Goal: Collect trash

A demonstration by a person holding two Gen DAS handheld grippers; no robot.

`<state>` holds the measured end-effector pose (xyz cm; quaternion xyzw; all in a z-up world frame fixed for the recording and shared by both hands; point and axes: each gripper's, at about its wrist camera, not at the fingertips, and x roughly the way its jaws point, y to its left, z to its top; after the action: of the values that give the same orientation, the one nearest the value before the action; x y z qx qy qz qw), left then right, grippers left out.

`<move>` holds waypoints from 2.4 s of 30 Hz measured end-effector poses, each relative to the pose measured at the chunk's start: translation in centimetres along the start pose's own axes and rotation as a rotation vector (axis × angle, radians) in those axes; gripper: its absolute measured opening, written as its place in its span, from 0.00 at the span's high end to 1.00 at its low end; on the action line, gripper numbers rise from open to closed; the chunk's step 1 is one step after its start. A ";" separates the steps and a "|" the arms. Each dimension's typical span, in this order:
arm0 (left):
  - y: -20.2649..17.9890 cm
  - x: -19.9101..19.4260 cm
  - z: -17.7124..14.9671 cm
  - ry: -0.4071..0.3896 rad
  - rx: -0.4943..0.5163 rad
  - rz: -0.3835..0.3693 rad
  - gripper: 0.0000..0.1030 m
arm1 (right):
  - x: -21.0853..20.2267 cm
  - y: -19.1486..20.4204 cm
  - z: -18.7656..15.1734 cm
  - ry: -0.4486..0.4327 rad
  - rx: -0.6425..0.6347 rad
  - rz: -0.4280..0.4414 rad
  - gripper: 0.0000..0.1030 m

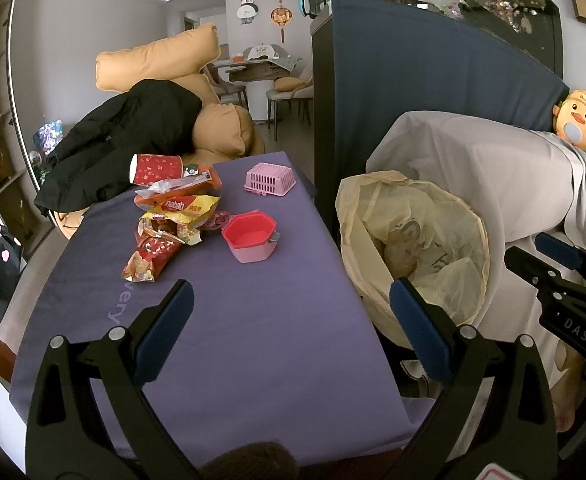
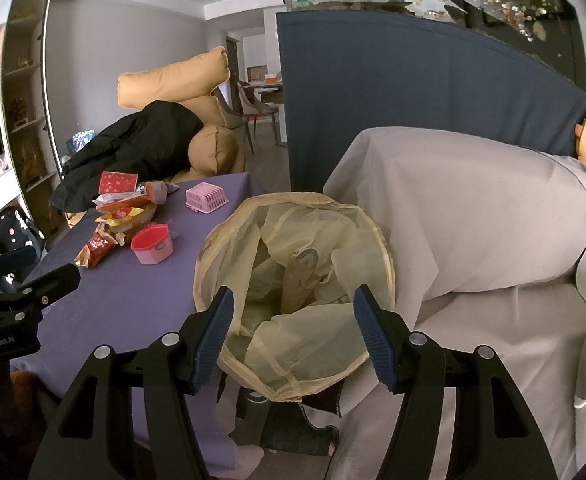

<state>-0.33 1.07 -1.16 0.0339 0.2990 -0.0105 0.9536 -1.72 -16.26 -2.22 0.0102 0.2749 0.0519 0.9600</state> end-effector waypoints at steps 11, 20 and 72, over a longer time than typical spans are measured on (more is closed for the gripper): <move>0.2 0.0 0.2 0.003 -0.012 0.000 0.09 | 0.1 0.0 0.1 0.001 -0.001 0.000 0.43; 3.5 1.5 1.6 0.005 -0.080 -0.004 0.09 | 1.9 1.0 1.4 0.017 0.002 0.015 0.43; 32.6 22.0 9.8 0.136 -0.436 -0.432 0.48 | 23.1 16.7 10.5 0.202 -0.034 0.103 0.43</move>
<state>24.59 32.93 -3.76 -0.2351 0.3574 -0.1461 0.8920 21.74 2.89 -4.70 0.0026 0.3685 0.1068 0.9235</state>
